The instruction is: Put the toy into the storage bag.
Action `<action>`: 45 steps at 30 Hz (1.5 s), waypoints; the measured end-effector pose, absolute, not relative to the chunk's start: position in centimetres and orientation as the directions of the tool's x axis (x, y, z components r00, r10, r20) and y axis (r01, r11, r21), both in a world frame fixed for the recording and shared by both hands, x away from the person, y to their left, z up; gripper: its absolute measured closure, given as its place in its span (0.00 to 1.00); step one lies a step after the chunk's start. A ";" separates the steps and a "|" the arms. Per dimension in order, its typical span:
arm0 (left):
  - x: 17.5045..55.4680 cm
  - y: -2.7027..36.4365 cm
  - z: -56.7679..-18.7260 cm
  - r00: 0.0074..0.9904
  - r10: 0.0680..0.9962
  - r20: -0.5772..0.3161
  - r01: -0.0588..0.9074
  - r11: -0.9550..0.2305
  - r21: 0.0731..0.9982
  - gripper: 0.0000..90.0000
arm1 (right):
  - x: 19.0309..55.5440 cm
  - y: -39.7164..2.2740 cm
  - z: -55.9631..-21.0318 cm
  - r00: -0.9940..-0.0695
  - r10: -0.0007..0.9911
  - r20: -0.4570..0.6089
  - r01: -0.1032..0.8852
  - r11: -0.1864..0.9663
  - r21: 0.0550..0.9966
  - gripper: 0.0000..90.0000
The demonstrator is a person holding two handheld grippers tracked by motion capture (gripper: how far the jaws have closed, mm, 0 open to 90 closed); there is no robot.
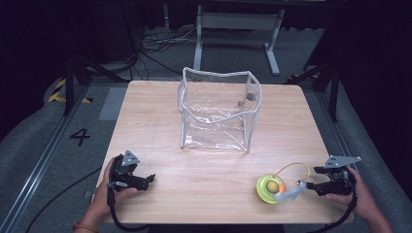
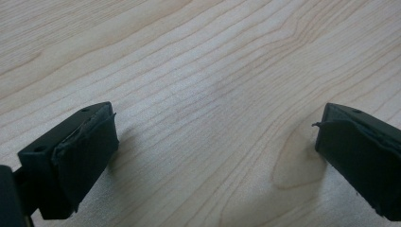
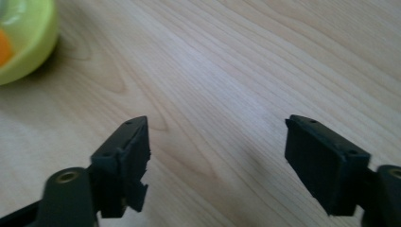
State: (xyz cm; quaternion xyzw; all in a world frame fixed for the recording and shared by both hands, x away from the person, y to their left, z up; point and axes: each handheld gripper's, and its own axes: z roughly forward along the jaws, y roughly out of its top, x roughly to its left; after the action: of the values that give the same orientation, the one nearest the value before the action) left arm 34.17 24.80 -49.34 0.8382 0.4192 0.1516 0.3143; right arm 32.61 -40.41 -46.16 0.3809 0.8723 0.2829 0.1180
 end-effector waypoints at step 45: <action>34.0 24.8 -49.3 0.598 0.801 -0.020 0.618 -0.445 0.648 0.00 | 33.3 -28.4 -33.6 -0.904 0.401 -0.150 0.282 0.821 0.497 0.84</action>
State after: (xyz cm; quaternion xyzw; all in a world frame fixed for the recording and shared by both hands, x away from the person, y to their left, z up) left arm 34.03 24.81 -49.32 0.8372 0.4238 0.1467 0.3129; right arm 33.32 -28.41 -33.62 0.1805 0.9459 0.2390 0.1250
